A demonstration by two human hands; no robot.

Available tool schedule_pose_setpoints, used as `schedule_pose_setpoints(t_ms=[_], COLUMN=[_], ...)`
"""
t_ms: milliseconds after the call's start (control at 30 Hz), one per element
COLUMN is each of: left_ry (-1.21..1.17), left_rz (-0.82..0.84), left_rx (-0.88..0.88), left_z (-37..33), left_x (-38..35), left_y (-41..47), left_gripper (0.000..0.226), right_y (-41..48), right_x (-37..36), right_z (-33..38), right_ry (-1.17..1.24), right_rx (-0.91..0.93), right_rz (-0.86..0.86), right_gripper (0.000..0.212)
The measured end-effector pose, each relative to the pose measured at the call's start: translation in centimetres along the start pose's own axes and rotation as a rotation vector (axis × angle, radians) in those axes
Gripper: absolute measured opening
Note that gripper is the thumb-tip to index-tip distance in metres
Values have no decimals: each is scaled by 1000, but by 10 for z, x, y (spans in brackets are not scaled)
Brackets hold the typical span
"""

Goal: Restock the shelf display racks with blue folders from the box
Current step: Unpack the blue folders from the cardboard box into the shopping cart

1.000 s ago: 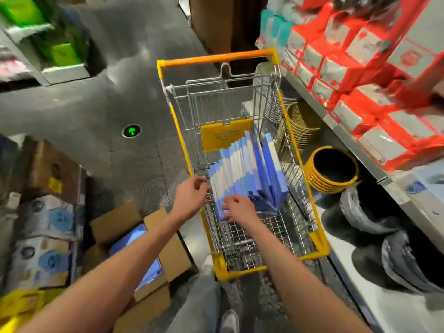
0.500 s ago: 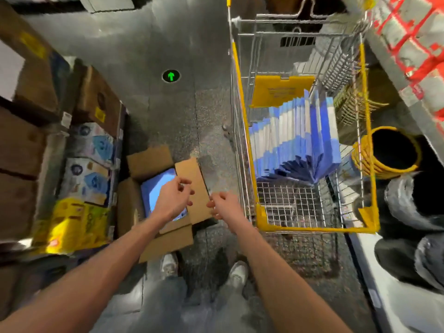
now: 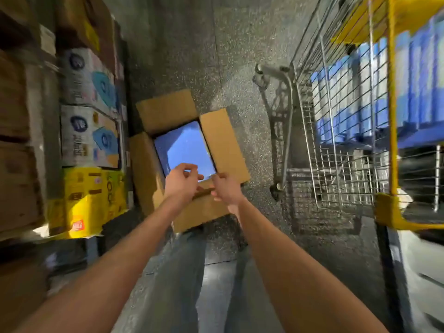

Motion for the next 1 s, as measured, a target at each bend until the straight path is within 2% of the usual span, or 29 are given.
schedule_pose_setpoints(t_ms=[67, 167, 367, 700, 833, 1000], left_ry=[-12, 4, -47, -135, -131, -82], left_rz=[38, 79, 65, 3, -2, -1], left_rx=[-3, 32, 145, 256, 230, 224], left_z=[8, 50, 149, 281, 304, 322], left_x=[1, 2, -19, -75, -88, -94], left_y=[17, 62, 156, 291, 324, 346], left_gripper=[19, 17, 18, 16, 15, 18], right_y=[20, 65, 159, 339, 392, 432], right_x=[-12, -26, -51, -88, -98, -106], right_z=[-12, -39, -74, -130, -134, -144], right_ry=[38, 31, -95, -320, -397, -368], right_rx=[-47, -96, -112, -15, 86, 74], right_rz=[-24, -63, -72, -56, -97, -184], right_gripper=[21, 9, 14, 49, 59, 75])
Point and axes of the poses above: each hand's wrist, its own y-axis towards the middle knuckle, its own x-axis out of the back of the hand, z = x × y, the point moved 9 cm from there along y, towards the middle knuckle, and after that the axes turned 4 degrees about z, right-handed, at the moved point
